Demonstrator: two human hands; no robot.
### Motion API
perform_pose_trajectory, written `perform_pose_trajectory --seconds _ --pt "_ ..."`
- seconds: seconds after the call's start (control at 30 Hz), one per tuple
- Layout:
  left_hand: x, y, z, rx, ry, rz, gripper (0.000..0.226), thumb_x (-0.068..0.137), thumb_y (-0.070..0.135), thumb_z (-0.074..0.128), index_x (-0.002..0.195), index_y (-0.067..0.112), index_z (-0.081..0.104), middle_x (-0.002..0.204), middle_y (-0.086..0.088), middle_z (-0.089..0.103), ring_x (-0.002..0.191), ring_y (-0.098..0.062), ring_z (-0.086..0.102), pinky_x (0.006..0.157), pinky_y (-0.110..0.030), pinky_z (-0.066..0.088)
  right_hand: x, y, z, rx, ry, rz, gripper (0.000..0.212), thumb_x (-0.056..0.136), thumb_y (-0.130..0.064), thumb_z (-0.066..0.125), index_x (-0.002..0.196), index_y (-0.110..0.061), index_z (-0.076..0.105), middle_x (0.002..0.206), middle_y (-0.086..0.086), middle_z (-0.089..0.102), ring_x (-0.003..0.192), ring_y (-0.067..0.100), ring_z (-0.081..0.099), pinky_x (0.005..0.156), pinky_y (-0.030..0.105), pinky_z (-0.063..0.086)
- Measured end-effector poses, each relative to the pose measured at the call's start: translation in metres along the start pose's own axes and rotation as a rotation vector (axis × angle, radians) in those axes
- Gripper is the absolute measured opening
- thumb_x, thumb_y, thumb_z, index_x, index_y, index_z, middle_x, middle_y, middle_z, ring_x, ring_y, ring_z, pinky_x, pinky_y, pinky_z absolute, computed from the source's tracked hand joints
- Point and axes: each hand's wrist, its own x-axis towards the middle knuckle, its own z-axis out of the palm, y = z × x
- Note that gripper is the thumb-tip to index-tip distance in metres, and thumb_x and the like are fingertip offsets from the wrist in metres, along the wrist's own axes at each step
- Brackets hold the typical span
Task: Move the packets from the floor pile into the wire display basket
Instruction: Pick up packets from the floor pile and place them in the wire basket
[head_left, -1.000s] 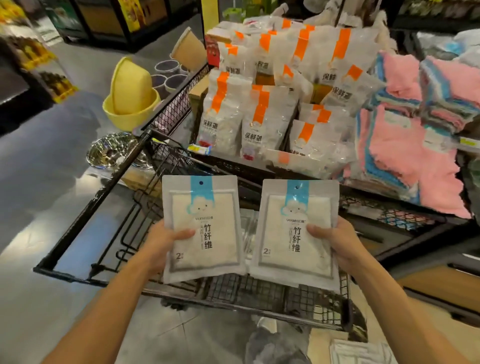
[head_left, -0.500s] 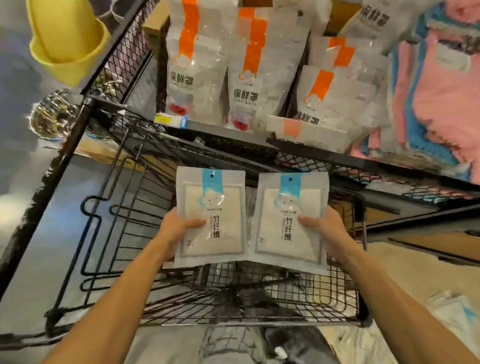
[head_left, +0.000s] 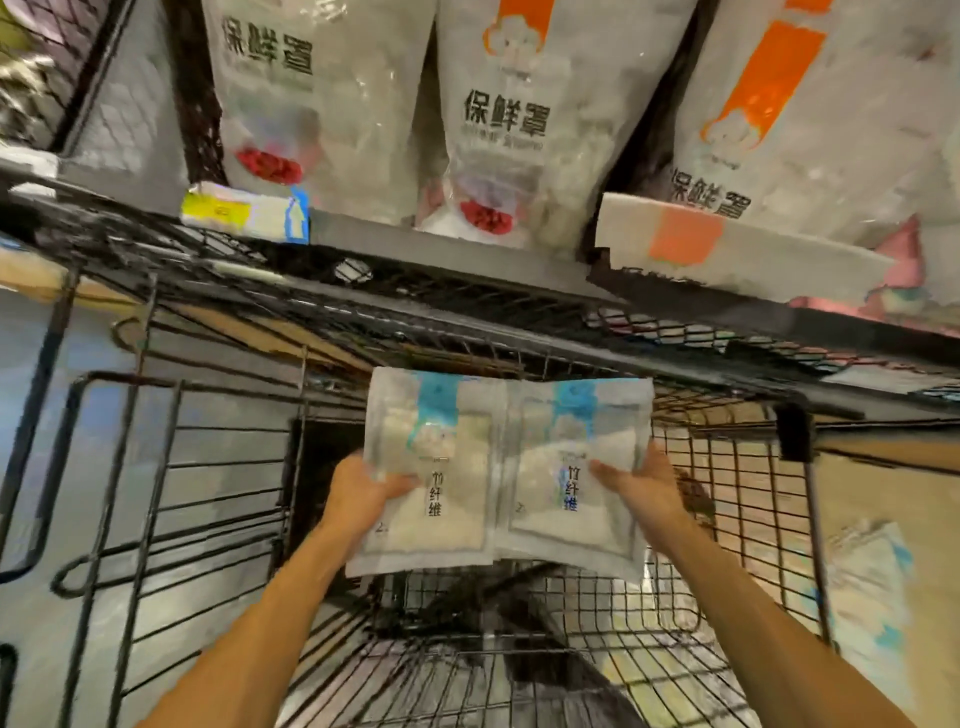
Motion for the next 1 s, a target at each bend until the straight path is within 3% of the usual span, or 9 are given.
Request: perform_pose_trajectory --seconds 0.13,0.23,0.3,0.4,0.47,0.57,0.67,0.8,1.0 --pt "0.025 -0.010 0.016 -0.056 0.051 0.049 0.054 0.075 -0.004 0.086 0.119 0.013 0.061 0.105 -0.005 0.073 0.094 -0.024 0.071 0.087 -0.046 0.060 0.017 0.017 0.009 -0.038 0.041 -0.022 0.038 0.086 -0.001 0.078 0.119 -0.009 0.064 0.107 0.006 0.077 0.103 0.025 0.074 0.073 0.029 0.063" --pt "0.034 -0.020 0.023 0.132 0.081 0.124 0.082 0.081 0.002 0.082 0.147 0.021 0.036 0.119 0.000 0.063 0.099 -0.018 0.066 0.088 -0.041 0.058 0.020 0.020 0.018 -0.172 0.104 -0.017 0.057 0.088 -0.006 0.078 0.138 -0.010 0.049 0.133 0.002 0.064 0.124 0.021 0.060 0.100 0.044 0.055" --pt "0.037 -0.026 0.024 0.293 0.108 0.189 0.099 0.084 0.012 0.082 0.158 0.029 0.019 0.137 -0.004 0.053 0.113 -0.023 0.058 0.093 -0.044 0.055 0.022 0.022 0.022 -0.230 0.163 -0.010 0.065 0.088 -0.008 0.079 0.140 -0.015 0.041 0.140 0.000 0.056 0.132 0.023 0.052 0.109 0.052 0.049" --pt "0.036 -0.037 0.030 0.611 0.157 0.281 0.084 0.092 0.025 0.074 0.161 0.029 0.025 0.154 -0.018 0.028 0.134 -0.034 0.039 0.105 -0.049 0.046 0.022 0.027 0.027 -0.368 0.235 -0.037 0.072 0.087 -0.019 0.081 0.143 -0.013 0.036 0.136 0.007 0.050 0.134 0.030 0.050 0.111 0.049 0.047" --pt "0.030 -0.035 0.036 0.777 0.192 0.282 0.068 0.098 0.031 0.065 0.158 0.028 0.033 0.158 -0.023 0.017 0.143 -0.040 0.025 0.115 -0.052 0.034 0.021 0.029 0.030 -0.646 0.274 -0.084 0.086 0.090 -0.038 0.076 0.153 -0.008 0.026 0.145 0.011 0.041 0.140 0.031 0.040 0.119 0.047 0.036" --pt "0.022 -0.025 0.040 1.000 0.183 0.242 0.062 0.104 0.041 0.048 0.160 0.026 0.025 0.166 -0.021 0.001 0.154 -0.036 0.004 0.121 -0.049 0.018 0.014 0.029 0.029 -0.933 0.295 -0.128 0.092 0.098 -0.053 0.058 0.161 -0.009 0.008 0.161 0.018 0.023 0.151 0.035 0.021 0.124 0.051 0.017" --pt "0.008 -0.014 0.041 1.110 0.205 0.303 0.067 0.104 0.047 0.040 0.162 0.023 0.016 0.168 -0.019 0.007 0.155 -0.036 0.011 0.121 -0.052 0.023 0.004 0.030 0.021 -0.974 0.264 -0.246 0.085 0.101 -0.053 0.049 0.163 -0.012 0.008 0.167 0.019 0.018 0.155 0.036 0.015 0.126 0.053 0.012" --pt "-0.022 0.007 0.039 1.140 0.305 0.427 0.069 0.102 0.050 0.038 0.162 0.019 0.022 0.167 -0.017 0.020 0.153 -0.033 0.021 0.121 -0.053 0.026 -0.014 0.019 0.002 -1.017 0.214 -0.370 0.082 0.100 -0.062 0.041 0.164 -0.022 0.009 0.171 0.014 0.012 0.159 0.030 0.007 0.129 0.048 0.002" --pt "-0.081 0.046 0.037 1.147 0.353 0.502 0.068 0.104 0.054 0.030 0.162 0.020 0.022 0.170 -0.013 0.015 0.157 -0.029 0.010 0.127 -0.049 0.010 -0.057 -0.022 -0.032 -1.079 0.235 -0.546 0.082 0.098 -0.066 0.040 0.164 -0.022 0.019 0.171 0.010 0.016 0.159 0.028 0.011 0.129 0.051 0.004"
